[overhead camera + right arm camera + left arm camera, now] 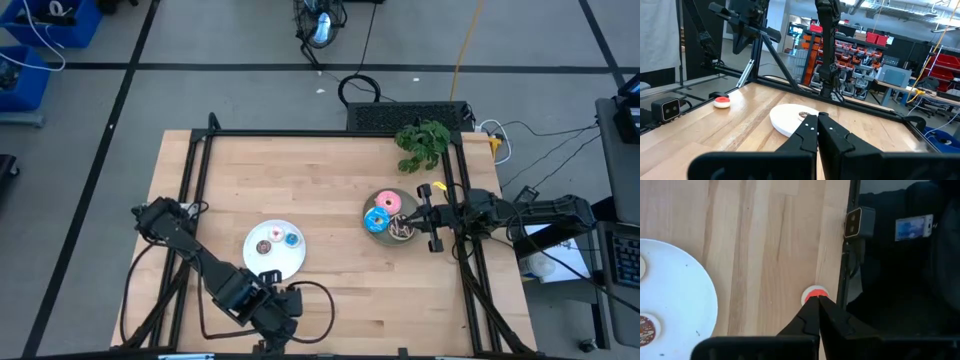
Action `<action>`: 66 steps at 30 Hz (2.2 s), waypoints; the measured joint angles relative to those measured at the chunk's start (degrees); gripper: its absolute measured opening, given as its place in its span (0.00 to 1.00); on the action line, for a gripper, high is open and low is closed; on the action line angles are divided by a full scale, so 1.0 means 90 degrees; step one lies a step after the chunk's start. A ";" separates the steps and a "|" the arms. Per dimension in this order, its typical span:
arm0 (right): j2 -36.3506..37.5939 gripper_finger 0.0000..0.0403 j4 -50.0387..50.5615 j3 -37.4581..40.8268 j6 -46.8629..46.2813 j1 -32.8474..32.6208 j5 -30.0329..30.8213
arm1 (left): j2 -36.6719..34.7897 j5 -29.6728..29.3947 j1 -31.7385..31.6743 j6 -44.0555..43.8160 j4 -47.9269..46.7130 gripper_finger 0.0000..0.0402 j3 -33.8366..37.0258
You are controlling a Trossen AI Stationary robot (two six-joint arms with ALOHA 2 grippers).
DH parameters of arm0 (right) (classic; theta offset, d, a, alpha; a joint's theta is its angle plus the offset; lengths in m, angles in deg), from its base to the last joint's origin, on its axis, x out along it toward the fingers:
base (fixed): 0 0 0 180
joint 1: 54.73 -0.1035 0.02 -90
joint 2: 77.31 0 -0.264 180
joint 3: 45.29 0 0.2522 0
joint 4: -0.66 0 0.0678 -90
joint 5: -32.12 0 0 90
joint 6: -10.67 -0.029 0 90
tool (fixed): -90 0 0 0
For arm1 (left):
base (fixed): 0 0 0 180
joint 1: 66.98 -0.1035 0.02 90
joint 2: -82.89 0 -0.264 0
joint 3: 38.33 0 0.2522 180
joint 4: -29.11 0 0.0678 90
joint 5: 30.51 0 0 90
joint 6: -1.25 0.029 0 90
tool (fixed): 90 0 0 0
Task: Pick & Place donuts
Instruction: Put the small red donut on the white plate
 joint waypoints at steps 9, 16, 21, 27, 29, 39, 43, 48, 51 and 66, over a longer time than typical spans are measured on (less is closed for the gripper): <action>-0.0020 0.00 -0.0019 0.0000 -0.0012 -0.0002 0.0000 | 0.0390 -0.0150 0.0168 0.0508 0.0608 0.01 0.0010; -0.0046 0.00 -0.0033 0.0000 -0.0012 -0.0001 0.0000 | 0.0629 0.0226 0.0199 0.0169 0.0795 0.01 0.0010; -0.0046 0.00 -0.0101 0.0000 -0.0012 -0.0002 0.0000 | 0.0826 0.0194 0.0303 0.0352 0.1265 0.02 0.0010; -0.0066 0.00 -0.0141 0.0000 -0.0015 -0.0002 0.0000 | 0.1034 0.0152 0.0403 0.0439 0.1966 0.01 0.0010; -0.0080 0.00 -0.0143 0.0000 -0.0015 -0.0001 -0.0002 | 0.1048 -0.0029 0.0482 0.0348 0.2021 0.02 0.0010; -0.0092 0.00 -0.0220 0.0000 -0.0015 -0.0002 -0.0002 | 0.1043 -0.1097 0.0729 -0.0736 0.1500 0.05 0.0075; -0.0092 0.00 -0.0257 0.0000 0.0018 -0.0001 -0.0002 | 0.1043 -0.1113 0.0736 -0.1198 0.1093 0.09 0.0075; -0.0092 0.00 -0.0262 0.0000 0.0157 -0.0002 -0.0005 | 0.1043 -0.1163 0.0876 -0.1209 0.1111 0.27 0.0075; -0.0092 0.00 -0.0282 0.0000 0.0172 -0.0001 -0.0002 | 0.1043 -0.1187 0.0921 -0.1319 0.1113 0.41 0.0075; -0.0107 0.00 -0.0299 0.0000 0.0155 0.0000 -0.0005 | 0.1930 -0.0464 0.0981 -0.1037 0.1313 0.94 0.0080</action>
